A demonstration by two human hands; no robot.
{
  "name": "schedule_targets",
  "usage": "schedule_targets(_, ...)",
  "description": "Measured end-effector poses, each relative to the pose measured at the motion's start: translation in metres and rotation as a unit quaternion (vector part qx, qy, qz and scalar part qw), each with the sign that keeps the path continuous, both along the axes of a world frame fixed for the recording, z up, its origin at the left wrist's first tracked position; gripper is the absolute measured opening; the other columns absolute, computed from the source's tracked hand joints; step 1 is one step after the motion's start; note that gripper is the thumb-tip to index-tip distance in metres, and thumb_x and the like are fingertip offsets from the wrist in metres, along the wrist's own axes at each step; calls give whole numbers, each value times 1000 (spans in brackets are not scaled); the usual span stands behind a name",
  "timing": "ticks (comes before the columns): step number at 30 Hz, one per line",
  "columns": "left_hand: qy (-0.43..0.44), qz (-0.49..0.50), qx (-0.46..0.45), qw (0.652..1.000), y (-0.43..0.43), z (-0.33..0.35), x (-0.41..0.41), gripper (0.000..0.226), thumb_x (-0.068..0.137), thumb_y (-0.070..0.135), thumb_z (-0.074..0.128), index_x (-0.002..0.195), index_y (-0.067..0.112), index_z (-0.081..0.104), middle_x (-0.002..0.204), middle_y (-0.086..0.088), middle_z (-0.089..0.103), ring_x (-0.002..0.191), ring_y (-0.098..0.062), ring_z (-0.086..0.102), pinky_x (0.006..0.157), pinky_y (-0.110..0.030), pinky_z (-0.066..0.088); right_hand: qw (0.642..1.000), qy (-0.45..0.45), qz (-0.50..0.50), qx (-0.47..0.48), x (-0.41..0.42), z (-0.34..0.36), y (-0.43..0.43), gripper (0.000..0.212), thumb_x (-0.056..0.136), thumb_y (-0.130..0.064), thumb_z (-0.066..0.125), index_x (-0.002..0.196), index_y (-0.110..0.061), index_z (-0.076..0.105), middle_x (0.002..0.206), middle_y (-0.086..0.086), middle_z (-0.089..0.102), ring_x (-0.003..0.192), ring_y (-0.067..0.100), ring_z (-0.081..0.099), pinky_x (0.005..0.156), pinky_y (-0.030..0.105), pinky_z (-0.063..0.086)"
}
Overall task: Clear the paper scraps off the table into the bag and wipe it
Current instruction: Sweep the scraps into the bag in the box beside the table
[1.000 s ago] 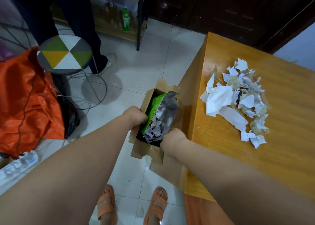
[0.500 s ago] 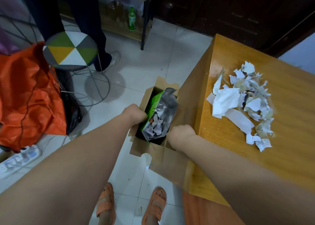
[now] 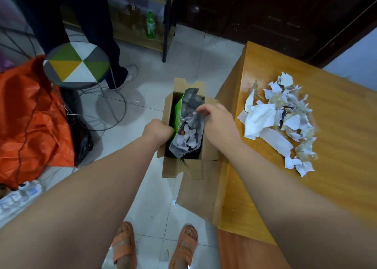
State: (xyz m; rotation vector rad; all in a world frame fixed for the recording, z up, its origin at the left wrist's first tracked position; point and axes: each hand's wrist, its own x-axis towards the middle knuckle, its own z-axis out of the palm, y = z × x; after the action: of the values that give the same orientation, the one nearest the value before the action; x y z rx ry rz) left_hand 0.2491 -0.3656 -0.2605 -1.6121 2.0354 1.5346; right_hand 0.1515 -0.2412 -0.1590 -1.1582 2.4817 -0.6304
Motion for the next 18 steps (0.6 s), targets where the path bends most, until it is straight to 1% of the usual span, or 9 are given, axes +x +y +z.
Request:
schedule_targets(3,-3,12,-30,999,2,0,-6,23,78,15,56,95,1,61,93,-18,62,80,-34,56,64,-31,44,992,28,-88,-81,-5,2,12,36,88,2,41,111,-15,63,115,6,53,105,20,52,87,25,42)
schedule_targets(6,-9,9,-66,998,4,2,-12,26,78,16,56,100,3,61,97,-17,64,84,-35,57,65,-32,42,978,117,-140,-103,-11,-1,24,31,87,-6,47,110,-18,63,115,3,52,115,20,43,96,31,39)
schedule_targets(8,-7,13,-72,997,4,5,-15,25,78,16,57,100,3,61,98,-17,65,88,-36,59,66,-32,42,959,199,-178,-93,-16,-3,29,35,84,-11,50,115,-22,61,125,4,50,123,23,38,100,39,36)
schedule_targets(9,-2,20,-71,997,3,6,-16,25,78,16,57,99,4,62,98,-18,65,89,-37,59,67,-32,42,954,213,-200,-71,-19,-4,31,39,84,-13,50,120,-25,58,133,6,46,130,26,34,104,42,31)
schedule_targets(11,10,33,-61,998,5,8,-20,22,78,15,58,95,4,64,95,-18,65,87,-36,60,65,-31,43,953,178,-245,-6,-27,-6,36,48,87,-18,48,134,-30,44,149,8,29,141,29,18,112,45,18)
schedule_targets(13,19,43,-50,998,7,9,-21,19,78,16,59,90,4,67,91,-17,67,85,-36,62,65,-31,46,955,135,-261,34,-35,-9,42,52,92,-23,44,142,-30,33,155,10,17,144,30,8,115,46,12)
schedule_targets(14,25,45,-43,998,9,10,-22,19,77,18,60,87,5,68,90,-16,68,84,-36,63,66,-32,50,958,123,-254,42,-38,-11,46,52,94,-25,42,144,-29,30,156,11,16,145,30,7,115,46,11)
schedule_targets(16,38,48,-27,998,11,11,-24,21,72,21,61,83,7,70,87,-15,70,84,-37,66,76,-38,58,966,113,-228,48,-40,-15,51,50,96,-28,40,145,-27,29,156,12,17,145,30,9,116,45,13)
schedule_targets(18,55,49,-13,997,10,11,-26,25,66,24,60,82,8,71,85,-15,71,84,-37,67,79,-45,59,970,103,-214,49,-38,-18,53,48,97,-30,38,145,-26,29,156,10,19,144,29,13,114,44,20)
